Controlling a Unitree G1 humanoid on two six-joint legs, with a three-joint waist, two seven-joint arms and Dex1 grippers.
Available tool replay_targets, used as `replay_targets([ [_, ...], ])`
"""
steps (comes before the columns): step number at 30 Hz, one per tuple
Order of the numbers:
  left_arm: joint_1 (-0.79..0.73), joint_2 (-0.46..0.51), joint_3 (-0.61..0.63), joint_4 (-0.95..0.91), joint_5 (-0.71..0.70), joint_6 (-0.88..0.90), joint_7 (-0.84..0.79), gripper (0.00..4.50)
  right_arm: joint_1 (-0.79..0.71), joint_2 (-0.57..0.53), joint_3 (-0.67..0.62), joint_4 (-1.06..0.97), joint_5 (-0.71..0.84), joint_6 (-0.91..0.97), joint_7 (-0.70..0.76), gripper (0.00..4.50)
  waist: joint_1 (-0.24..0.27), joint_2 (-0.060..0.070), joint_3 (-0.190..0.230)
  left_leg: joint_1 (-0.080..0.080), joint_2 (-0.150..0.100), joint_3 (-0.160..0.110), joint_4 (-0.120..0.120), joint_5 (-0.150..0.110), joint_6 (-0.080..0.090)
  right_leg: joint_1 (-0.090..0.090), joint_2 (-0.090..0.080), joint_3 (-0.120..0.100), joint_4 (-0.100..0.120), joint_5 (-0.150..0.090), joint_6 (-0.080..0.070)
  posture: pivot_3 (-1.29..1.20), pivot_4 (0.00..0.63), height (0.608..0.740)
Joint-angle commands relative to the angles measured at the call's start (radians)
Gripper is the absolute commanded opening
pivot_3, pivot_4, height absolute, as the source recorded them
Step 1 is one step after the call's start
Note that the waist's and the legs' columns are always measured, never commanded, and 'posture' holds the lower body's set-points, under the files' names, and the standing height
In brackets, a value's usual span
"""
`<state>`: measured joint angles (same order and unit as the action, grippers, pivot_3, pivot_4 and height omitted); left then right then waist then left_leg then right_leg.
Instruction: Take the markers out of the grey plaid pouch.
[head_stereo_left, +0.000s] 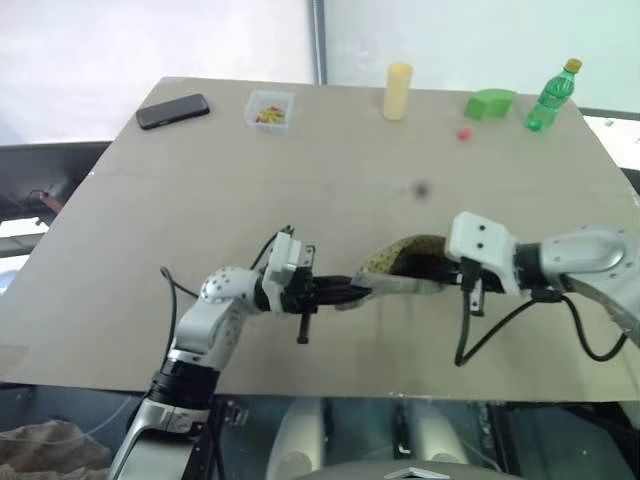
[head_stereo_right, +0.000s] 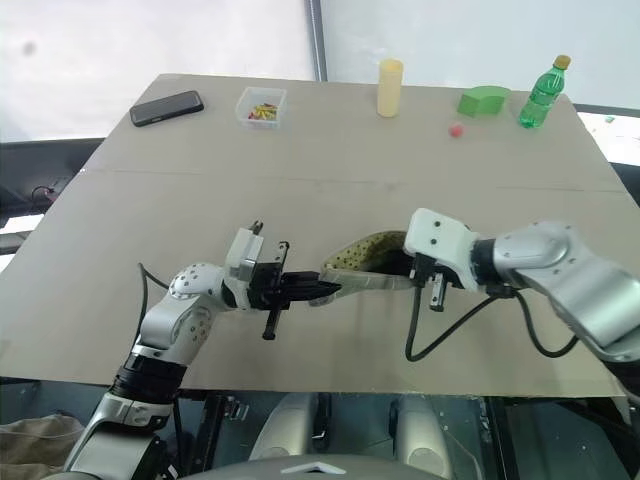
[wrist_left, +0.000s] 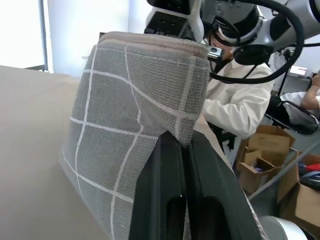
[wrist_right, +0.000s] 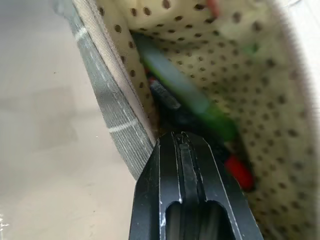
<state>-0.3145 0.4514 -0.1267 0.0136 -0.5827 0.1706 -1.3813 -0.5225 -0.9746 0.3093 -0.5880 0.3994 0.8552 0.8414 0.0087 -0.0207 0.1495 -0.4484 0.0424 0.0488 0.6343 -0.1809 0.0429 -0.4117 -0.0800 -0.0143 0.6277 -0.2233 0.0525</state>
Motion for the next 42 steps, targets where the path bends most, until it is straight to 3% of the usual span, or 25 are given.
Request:
replay_targets([
  [1, 0.017, -0.007, 0.014, 0.048, 0.009, -0.031, -0.026, 0.00, 0.016, 0.011, 0.157, 0.077, -0.193, -0.208, 0.043, 0.03, 0.000, 0.000, 0.000, -0.001, -0.001, 0.000, 0.000, 0.000, 0.000, -0.001, 0.000, 0.000, 0.000, 0.000, 0.000, 0.00, 0.150, 0.740],
  [2, 0.018, -0.008, 0.017, 0.058, 0.011, -0.032, -0.027, 0.00, 0.019, 0.015, 0.168, 0.087, -0.211, -0.235, 0.056, 0.03, 0.002, 0.000, 0.000, -0.001, -0.001, 0.001, 0.000, 0.000, 0.000, -0.001, -0.001, 0.000, 0.000, 0.000, 0.000, 0.00, 0.150, 0.740],
  [4, 0.019, -0.013, 0.036, 0.080, -0.003, -0.008, -0.017, 0.00, 0.013, 0.025, 0.188, 0.106, -0.253, -0.302, 0.079, 0.56, 0.005, 0.000, 0.001, -0.003, -0.001, 0.001, 0.000, 0.000, 0.000, -0.001, -0.001, 0.001, 0.000, 0.000, 0.000, 0.00, 0.150, 0.740],
  [8, 0.022, -0.008, 0.080, 0.140, -0.035, 0.061, 0.000, 0.00, -0.018, 0.085, 0.227, 0.170, -0.370, -0.418, 0.086, 2.28, 0.003, 0.000, 0.001, -0.002, -0.001, 0.001, 0.001, 0.000, 0.000, -0.001, 0.000, 0.000, 0.000, 0.000, 0.000, 0.00, 0.150, 0.740],
  [18, 0.030, -0.015, 0.128, 0.144, -0.084, 0.217, 0.015, 0.00, -0.146, 0.363, 0.322, 0.482, -0.619, -0.613, 0.018, 2.28, -0.002, 0.000, 0.000, 0.000, 0.000, 0.002, 0.002, 0.000, 0.000, 0.000, 0.002, -0.001, 0.003, 0.000, 0.000, 0.00, 0.150, 0.740],
  [21, 0.046, -0.026, 0.117, 0.115, -0.081, 0.226, 0.023, 0.00, -0.176, 0.481, 0.371, 0.656, -0.718, -0.665, -0.064, 2.28, -0.009, 0.000, 0.000, 0.000, 0.000, 0.002, 0.002, 0.000, 0.000, 0.001, 0.002, -0.001, 0.004, 0.000, 0.000, 0.00, 0.150, 0.740],
  [27, 0.078, -0.042, 0.105, 0.068, -0.082, 0.237, 0.043, 0.00, -0.173, 0.674, 0.350, 0.929, -0.781, -0.760, -0.229, 2.28, -0.033, -0.004, -0.003, 0.008, 0.001, 0.002, 0.001, 0.001, -0.002, 0.004, 0.003, 0.000, 0.009, 0.000, 0.000, 0.00, 0.150, 0.740],
  [29, 0.085, -0.043, 0.105, 0.059, -0.085, 0.240, 0.048, 0.00, -0.162, 0.686, 0.329, 0.961, -0.781, -0.786, -0.244, 1.79, -0.040, -0.004, -0.003, 0.018, 0.003, 0.002, -0.001, 0.001, -0.002, 0.011, 0.003, 0.001, 0.009, 0.000, 0.000, 0.00, 0.150, 0.740],
  [31, 0.091, -0.039, 0.109, 0.050, -0.089, 0.244, 0.051, 0.00, -0.141, 0.663, 0.275, 0.904, -0.757, -0.777, -0.228, 1.04, -0.044, -0.005, -0.004, 0.020, 0.006, -0.001, -0.001, -0.002, -0.007, 0.012, 0.003, 0.001, 0.009, 0.000, 0.000, 0.00, 0.150, 0.740],
  [34, 0.093, -0.021, 0.113, 0.034, -0.113, 0.284, 0.030, 0.00, -0.095, 0.606, 0.183, 0.746, -0.707, -0.720, -0.164, 0.61, -0.041, -0.005, -0.006, 0.019, 0.007, -0.001, -0.001, -0.002, -0.007, 0.012, 0.000, 0.000, 0.010, 0.000, -0.001, 0.00, 0.150, 0.740],
  [42, 0.009, -0.026, 0.116, -0.060, -0.295, 0.516, -0.003, 0.00, 0.057, 0.358, -0.116, 0.118, -0.504, -0.272, 0.044, 0.49, -0.015, 0.000, -0.001, 0.010, 0.003, 0.000, -0.002, -0.001, -0.002, 0.009, -0.004, -0.001, 0.000, 0.000, 0.000, 0.00, 0.150, 0.740],
])
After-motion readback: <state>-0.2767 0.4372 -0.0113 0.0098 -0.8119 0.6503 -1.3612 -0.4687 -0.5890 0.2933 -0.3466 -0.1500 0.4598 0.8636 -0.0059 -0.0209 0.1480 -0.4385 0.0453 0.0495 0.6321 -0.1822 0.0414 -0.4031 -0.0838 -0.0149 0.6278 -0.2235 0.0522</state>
